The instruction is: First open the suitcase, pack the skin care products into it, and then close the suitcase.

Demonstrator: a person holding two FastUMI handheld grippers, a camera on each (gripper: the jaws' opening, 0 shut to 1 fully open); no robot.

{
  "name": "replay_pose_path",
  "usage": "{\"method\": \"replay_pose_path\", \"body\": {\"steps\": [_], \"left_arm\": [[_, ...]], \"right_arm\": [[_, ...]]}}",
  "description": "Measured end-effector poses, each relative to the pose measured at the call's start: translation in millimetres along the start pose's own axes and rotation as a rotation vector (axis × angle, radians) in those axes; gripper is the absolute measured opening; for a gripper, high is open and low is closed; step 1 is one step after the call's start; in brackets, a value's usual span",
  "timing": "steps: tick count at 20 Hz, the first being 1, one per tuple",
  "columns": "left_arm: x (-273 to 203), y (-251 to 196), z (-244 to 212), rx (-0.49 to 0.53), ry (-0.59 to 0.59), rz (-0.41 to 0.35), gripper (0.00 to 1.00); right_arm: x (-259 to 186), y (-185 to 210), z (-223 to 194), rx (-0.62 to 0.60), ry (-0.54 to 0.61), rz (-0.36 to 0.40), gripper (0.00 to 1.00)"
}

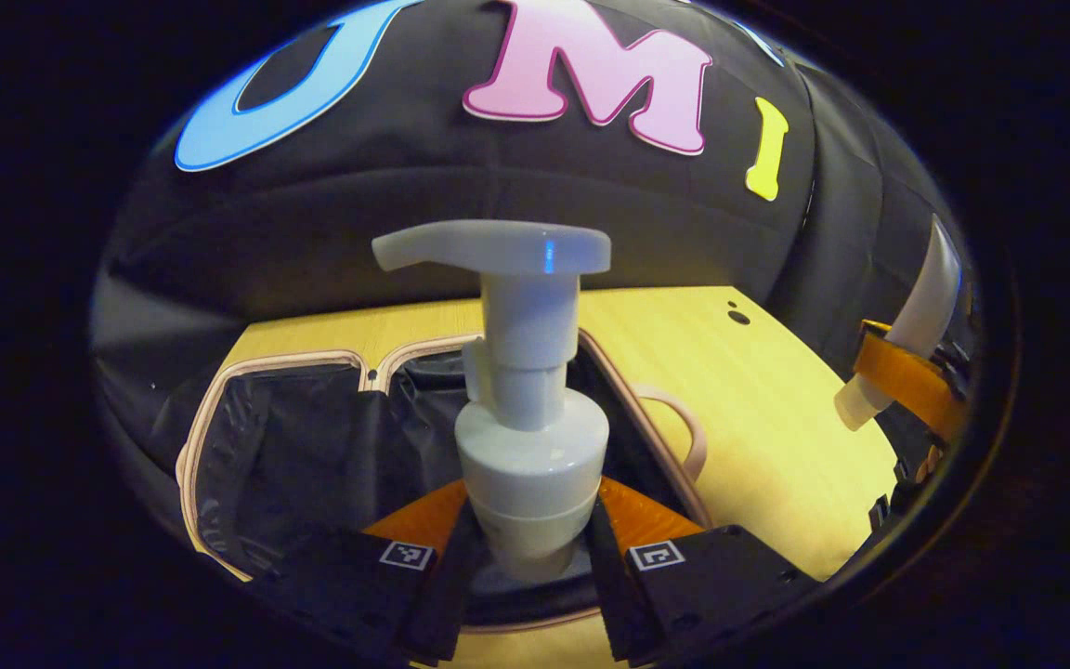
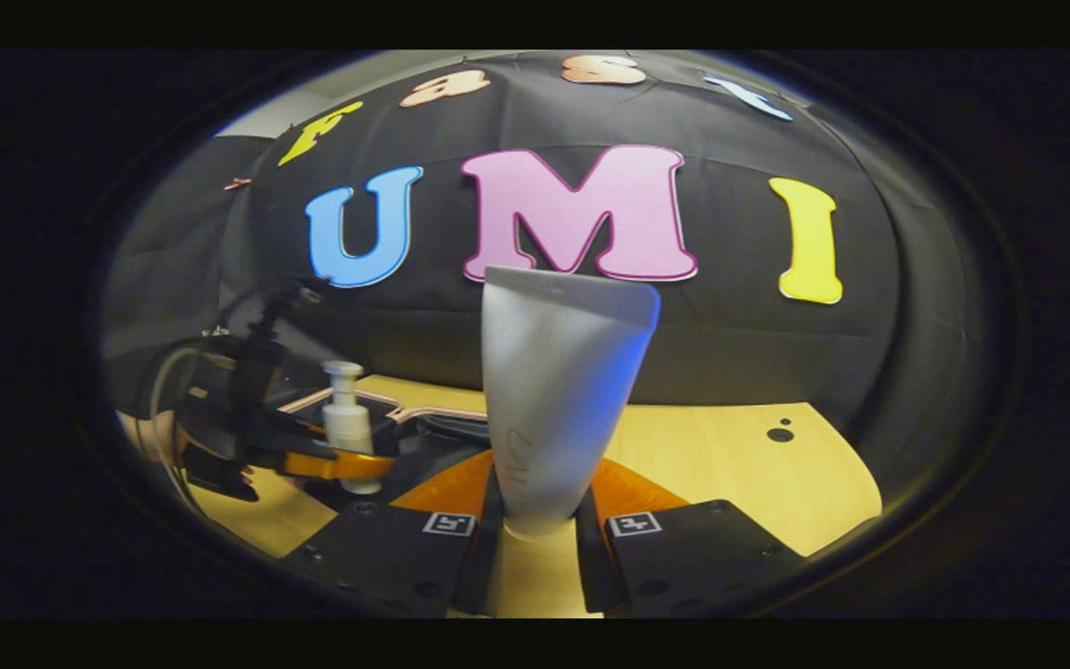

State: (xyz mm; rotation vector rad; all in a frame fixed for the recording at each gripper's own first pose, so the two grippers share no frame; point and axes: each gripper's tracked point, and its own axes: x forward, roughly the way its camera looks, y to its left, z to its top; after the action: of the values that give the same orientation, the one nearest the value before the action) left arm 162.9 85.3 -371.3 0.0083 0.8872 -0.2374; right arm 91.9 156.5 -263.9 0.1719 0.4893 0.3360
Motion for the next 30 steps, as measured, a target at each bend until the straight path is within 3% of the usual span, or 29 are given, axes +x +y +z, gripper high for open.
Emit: {"method": "replay_pose_path", "body": {"steps": [4,9,14,17,18,21,22,25,30], "left_arm": [[35,14,-34,-0.016,0.244,-0.041,0.62],[60,26,-45,-0.008,0.44,0.01,0.62],[65,36,-51,-0.052,0.455,0.085,0.59],[54,38,-26,-0.048,0.35,0.127,0.68],[47,36,-11,-0.04,0.298,0.132,0.63],[8,35,20,-0.023,0.164,0.172,0.94],[-11,30,31,-0.045,0.102,0.175,0.97],[-81,22,51,-0.097,-0.054,0.171,0.98],[-180,10,52,-0.188,-0.188,0.091,0.96]], "right_arm": [[0,16,-16,0.065,0.045,0.004,0.37],[2,9,-27,0.086,0.077,0.013,0.37],[6,-11,-32,0.124,0.105,-0.005,0.37],[11,-10,-32,0.122,0.127,0.001,0.37],[13,-7,-30,0.119,0.129,0.009,0.36],[22,17,-25,0.11,0.15,0.046,0.37],[25,25,-26,0.107,0.166,0.059,0.37],[40,56,-34,0.135,0.252,0.107,0.37],[76,94,-63,0.185,0.425,0.146,0.37]]}}
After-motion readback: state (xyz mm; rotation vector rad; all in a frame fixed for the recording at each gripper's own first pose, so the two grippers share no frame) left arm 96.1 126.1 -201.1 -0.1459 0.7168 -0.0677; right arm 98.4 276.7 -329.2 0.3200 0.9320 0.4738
